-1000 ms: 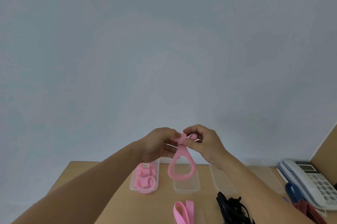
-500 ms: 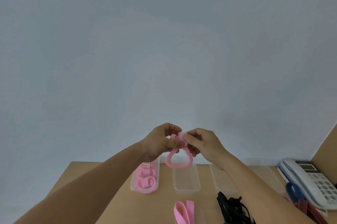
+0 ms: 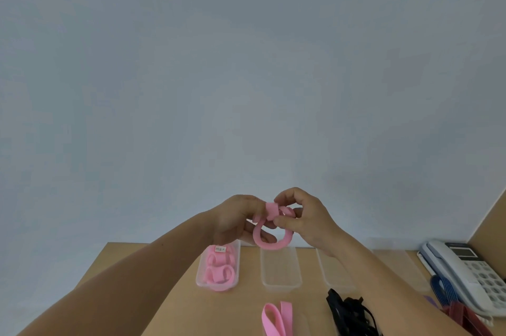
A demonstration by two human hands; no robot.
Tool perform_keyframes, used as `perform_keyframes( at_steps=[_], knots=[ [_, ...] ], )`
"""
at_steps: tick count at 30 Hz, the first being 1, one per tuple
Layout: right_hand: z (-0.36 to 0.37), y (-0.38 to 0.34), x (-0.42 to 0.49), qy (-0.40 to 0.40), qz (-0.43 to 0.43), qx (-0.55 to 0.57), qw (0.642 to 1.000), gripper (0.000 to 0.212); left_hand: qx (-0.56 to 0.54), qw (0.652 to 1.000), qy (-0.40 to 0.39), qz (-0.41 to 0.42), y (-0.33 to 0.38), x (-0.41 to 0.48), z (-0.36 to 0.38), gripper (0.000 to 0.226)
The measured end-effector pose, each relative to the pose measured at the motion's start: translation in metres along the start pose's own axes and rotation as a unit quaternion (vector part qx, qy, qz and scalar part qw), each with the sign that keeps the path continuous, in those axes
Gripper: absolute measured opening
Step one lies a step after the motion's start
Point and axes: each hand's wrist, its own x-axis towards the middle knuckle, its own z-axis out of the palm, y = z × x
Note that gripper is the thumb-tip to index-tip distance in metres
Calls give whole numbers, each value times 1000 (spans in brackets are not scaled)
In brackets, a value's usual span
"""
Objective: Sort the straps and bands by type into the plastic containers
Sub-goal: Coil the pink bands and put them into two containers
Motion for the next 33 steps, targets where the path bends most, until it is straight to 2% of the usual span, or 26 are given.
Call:
perform_keyframes(
  at_steps=[2,5,10,13,16,19,23,27,29,33],
  knots=[
    [1,0,0,-1,-7,-3,1000,31,-3,1000,9,1,0,1,0,33],
    [2,1,0,3,-13,-23,1000,30,3,999,20,26,0,1,2,14],
    [-6,-2,-1,-1,12,27,1000,32,-18,997,22,68,-3,3,0,40],
    [-6,-6,1,18,55,51,997,17,1,994,44,99,-6,5,4,41],
    [-4,-7,0,-2,85,37,996,23,36,989,64,131,-8,7,7,41],
    [-4,-6,-1,6,83,39,996,19,82,982,79,151,-10,7,8,44],
    [-5,-6,-2,15,68,52,996,13,86,983,96,134,-11,9,11,55],
    [-5,-10,-4,13,50,64,997,18,54,993,37,94,-10,6,8,27],
    [-5,-11,-5,11,40,67,997,21,37,995,10,87,-11,5,7,24],
    [-5,-12,-5,16,23,70,997,23,69,995,17,75,-10,3,7,22]
  ],
)
